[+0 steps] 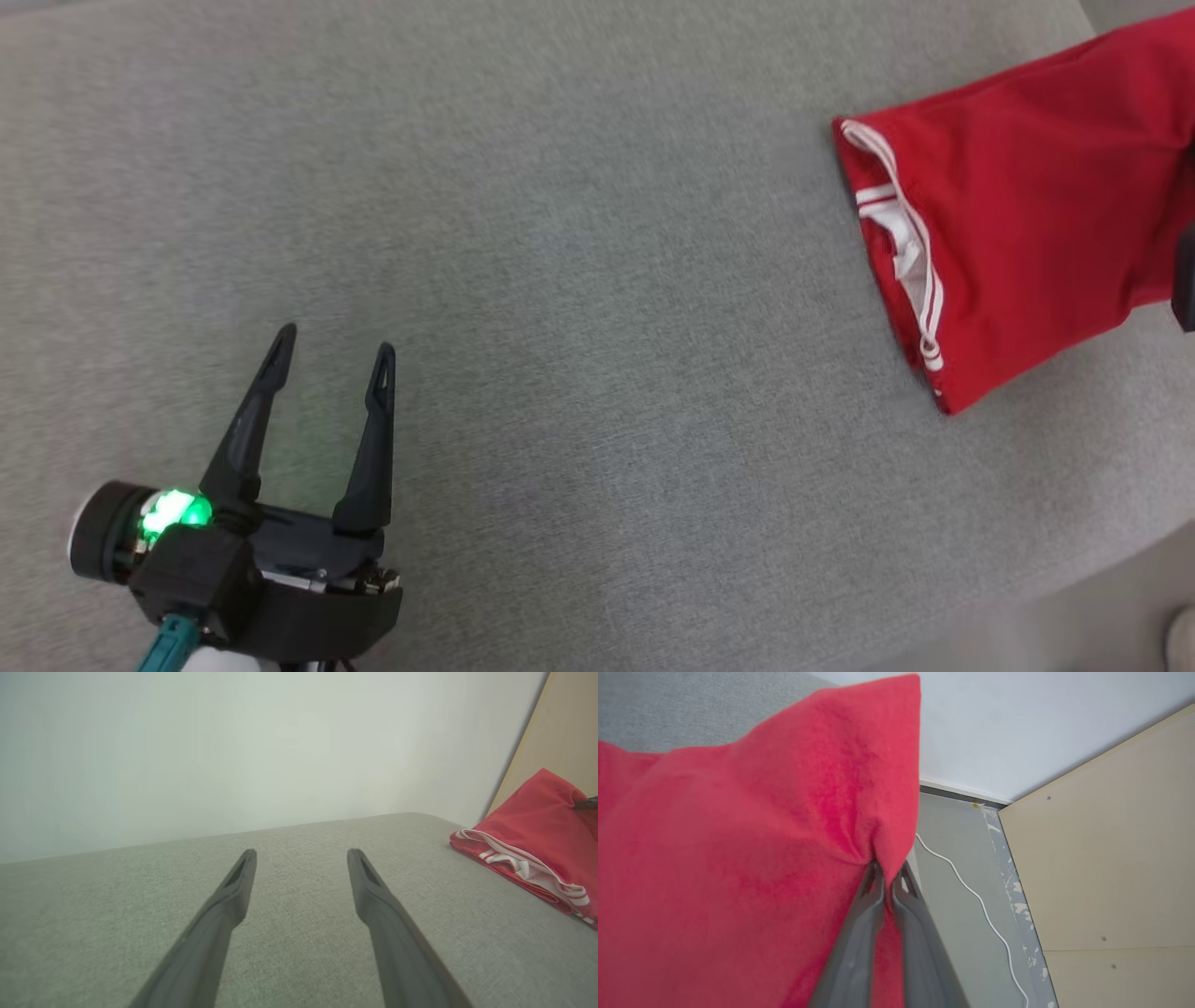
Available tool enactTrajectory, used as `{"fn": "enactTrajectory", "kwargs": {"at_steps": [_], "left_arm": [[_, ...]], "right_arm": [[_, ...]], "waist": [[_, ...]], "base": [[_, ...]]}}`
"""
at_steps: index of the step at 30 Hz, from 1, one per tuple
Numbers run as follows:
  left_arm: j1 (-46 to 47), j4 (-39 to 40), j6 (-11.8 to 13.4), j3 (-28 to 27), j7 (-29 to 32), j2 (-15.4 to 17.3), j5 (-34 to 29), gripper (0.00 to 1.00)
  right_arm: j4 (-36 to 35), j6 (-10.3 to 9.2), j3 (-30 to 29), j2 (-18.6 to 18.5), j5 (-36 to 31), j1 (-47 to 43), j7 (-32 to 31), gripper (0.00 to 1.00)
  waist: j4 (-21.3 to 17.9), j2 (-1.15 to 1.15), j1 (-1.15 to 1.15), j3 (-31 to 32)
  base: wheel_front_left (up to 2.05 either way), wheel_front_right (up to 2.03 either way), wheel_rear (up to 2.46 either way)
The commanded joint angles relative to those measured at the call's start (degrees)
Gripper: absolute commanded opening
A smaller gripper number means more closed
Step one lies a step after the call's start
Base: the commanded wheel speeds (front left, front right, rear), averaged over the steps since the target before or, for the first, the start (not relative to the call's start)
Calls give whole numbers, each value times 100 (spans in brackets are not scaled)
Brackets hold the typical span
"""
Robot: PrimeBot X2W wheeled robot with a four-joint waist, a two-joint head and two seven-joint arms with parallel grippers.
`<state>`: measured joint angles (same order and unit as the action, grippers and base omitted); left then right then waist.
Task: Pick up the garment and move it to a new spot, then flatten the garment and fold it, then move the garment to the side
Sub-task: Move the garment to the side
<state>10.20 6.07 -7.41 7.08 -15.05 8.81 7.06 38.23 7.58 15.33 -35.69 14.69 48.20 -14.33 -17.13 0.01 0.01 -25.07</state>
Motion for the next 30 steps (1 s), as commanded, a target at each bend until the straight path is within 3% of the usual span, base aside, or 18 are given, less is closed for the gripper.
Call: {"fn": "enactTrajectory", "kwargs": {"at_steps": [1, 9, 10, 11, 12, 13, 14, 21, 30], "left_arm": [[102, 54, -8, -3, -16, 40, -23, 100], [156, 128, -8, -24, -16, 205, -66, 100], [156, 128, -8, -31, -16, 210, -68, 100], [152, 122, -8, -37, -16, 217, -76, 100], [146, 116, -8, -45, -16, 221, -77, 100], [141, 109, -8, -51, -16, 220, -75, 100], [131, 99, -8, -61, -16, 215, -69, 100], [-8, -11, -5, -102, -16, 72, 5, 100], [-365, -321, 48, -356, -16, -253, 100, 100]], "right_arm": [[72, -15, -23, -15, -37, 80, 102, 0], [568, -16, -92, 73, -326, 365, 617, 0], [617, -16, -105, 89, -391, 393, 690, 16], [659, -16, -112, 110, -440, 421, 768, 46], [704, -16, -126, 143, -477, 447, 826, 54], [746, -16, -121, 168, -520, 469, 885, 89], [770, -16, -111, 189, -582, 486, 963, 100], [953, -16, -117, 316, -817, 407, 1450, 100], [780, -16, -176, 590, -416, -71, 2172, 100]], "waist": [[-296, -1, -1, -358], [-341, -1, -1, -542], [-335, -1, -1, -547], [-324, -1, -1, -545], [-312, -1, -1, -539], [-295, -1, -1, -528], [-279, -1, -1, -511], [-50, -1, -1, -190], [452, -1, -1, 606]], "base": [[0, 0, 0], [0, 0, 0], [0, 0, 0], [0, 0, 0], [0, 0, 0], [0, 0, 0], [0, 0, 0], [0, 0, 0], [0, 0, 0]]}}
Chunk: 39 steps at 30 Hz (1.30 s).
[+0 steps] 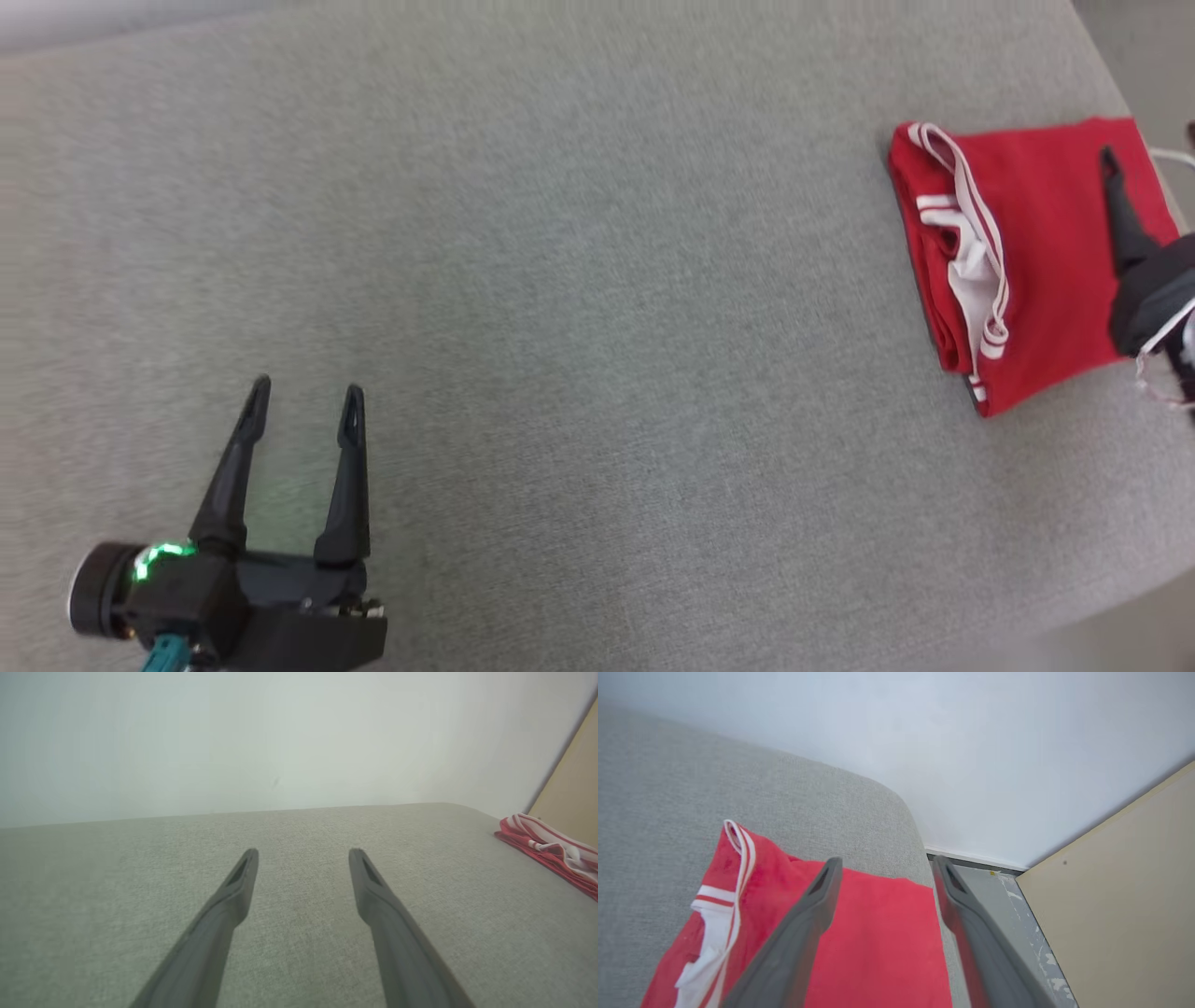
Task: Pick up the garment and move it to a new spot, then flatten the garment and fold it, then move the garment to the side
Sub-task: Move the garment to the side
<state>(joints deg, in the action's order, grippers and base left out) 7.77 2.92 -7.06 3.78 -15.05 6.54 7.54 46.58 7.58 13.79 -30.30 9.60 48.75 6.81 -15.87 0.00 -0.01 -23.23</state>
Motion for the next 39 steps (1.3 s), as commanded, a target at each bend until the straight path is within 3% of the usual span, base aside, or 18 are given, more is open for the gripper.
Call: {"fn": "enactTrajectory", "kwargs": {"at_steps": [1, 11, 25, 39], "left_arm": [[-165, -51, 23, -70, -16, -55, 69, 100], [-762, -572, 98, -546, -16, -284, 156, 100], [-1262, -1116, 106, -741, -15, -360, 149, 100], [-1486, -1430, 93, -852, -15, -366, 237, 100]], "right_arm": [[-117, -16, -30, 89, 129, -211, 141, 100], [-1309, -15, -272, 576, 698, -1764, 542, 100], [-2811, -15, -959, 1426, 470, -3812, 348, 100], [-2944, -15, -1065, 1972, 390, -4797, 215, 100]], "waist": [[378, 0, 1, 527], [960, 0, 1, 1716], [1251, 0, 1, 2512], [1308, 0, 1, 2811]], "base": [[0, 0, 0], [0, 0, 0], [0, 0, 0], [0, 0, 0]]}}
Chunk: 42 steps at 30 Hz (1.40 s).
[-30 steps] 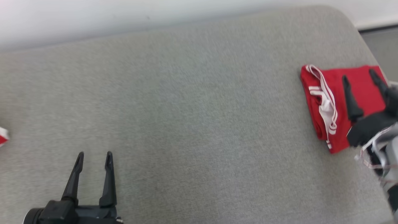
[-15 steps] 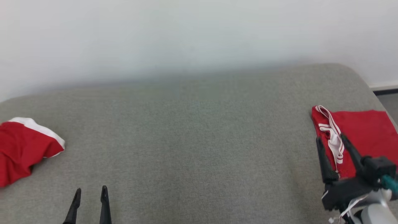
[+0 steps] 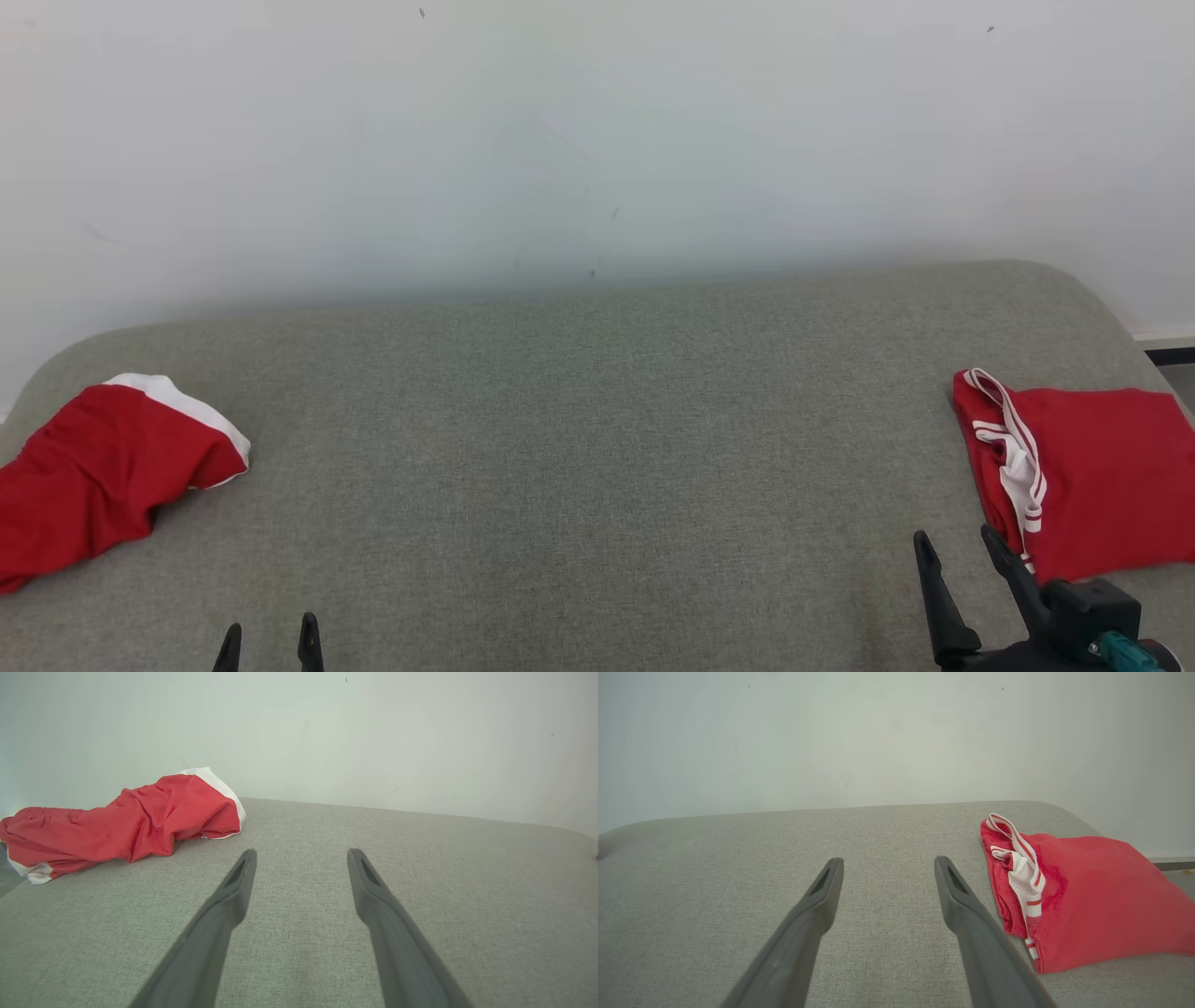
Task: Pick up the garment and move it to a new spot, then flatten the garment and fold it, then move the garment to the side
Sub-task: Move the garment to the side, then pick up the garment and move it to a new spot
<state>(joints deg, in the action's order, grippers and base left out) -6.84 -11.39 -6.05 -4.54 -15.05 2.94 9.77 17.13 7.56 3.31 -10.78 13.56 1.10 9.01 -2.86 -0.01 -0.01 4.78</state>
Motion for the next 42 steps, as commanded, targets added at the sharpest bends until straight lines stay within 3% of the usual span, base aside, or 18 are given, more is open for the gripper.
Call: {"fn": "enactTrajectory", "kwargs": {"at_steps": [1, 28, 35, 42], "left_arm": [[-27, -6, -9, -19, -15, -6, 15, 100], [-18, 30, 13, 64, -15, -7, -73, 100], [78, 18, 49, 74, -15, -6, -39, 100], [6, 26, 93, 103, -16, -3, -65, 100]], "right_arm": [[13, -14, -30, 34, -12, -59, -15, 100], [-52, -14, -164, 203, -95, -123, -55, 100], [-77, -14, -169, 228, -135, -179, -65, 100], [-77, -14, -86, 243, -76, -180, -38, 100]], "waist": [[9, 1, 1, 19], [155, 1, 1, -21], [448, 1, 1, -12], [991, 1, 1, 13]], "base": [[0, 0, 0], [0, 0, 0], [0, 0, 0], [0, 0, 0]]}}
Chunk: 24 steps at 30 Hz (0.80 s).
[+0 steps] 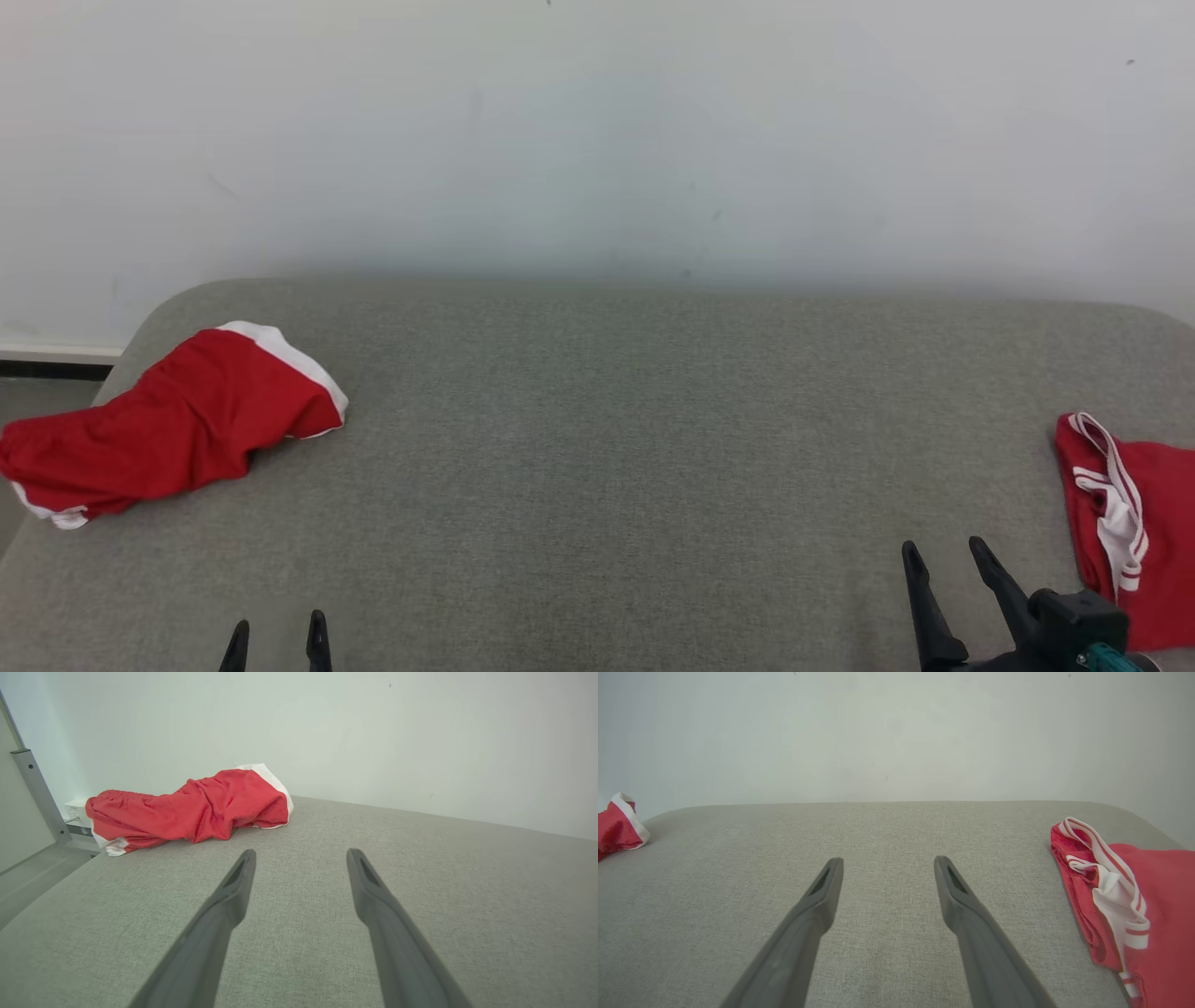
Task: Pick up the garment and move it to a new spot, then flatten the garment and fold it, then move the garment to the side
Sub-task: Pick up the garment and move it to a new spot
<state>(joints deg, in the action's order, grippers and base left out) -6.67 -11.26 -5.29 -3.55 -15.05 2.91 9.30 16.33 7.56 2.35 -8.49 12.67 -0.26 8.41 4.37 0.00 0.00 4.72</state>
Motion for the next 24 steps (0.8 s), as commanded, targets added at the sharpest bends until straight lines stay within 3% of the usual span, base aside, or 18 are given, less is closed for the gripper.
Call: {"fn": "enactTrajectory", "kwargs": {"at_steps": [1, 13, 24], "left_arm": [[-34, 19, 26, 5, -15, -1, -33, 100], [-222, 131, -13, -199, -15, 14, -144, 100], [-277, 139, -105, -443, -15, 126, -180, 100]], "right_arm": [[19, -14, 30, 12, 33, -38, 37, 100], [167, -14, 214, 114, 68, 42, 144, 100], [371, -14, 486, 177, 183, 135, 245, 100]], "waist": [[355, 0, 0, 23], [1419, 0, 0, 72], [2107, 0, 0, 78]], "base": [[0, 0, 0], [0, 0, 0], [0, 0, 0]]}}
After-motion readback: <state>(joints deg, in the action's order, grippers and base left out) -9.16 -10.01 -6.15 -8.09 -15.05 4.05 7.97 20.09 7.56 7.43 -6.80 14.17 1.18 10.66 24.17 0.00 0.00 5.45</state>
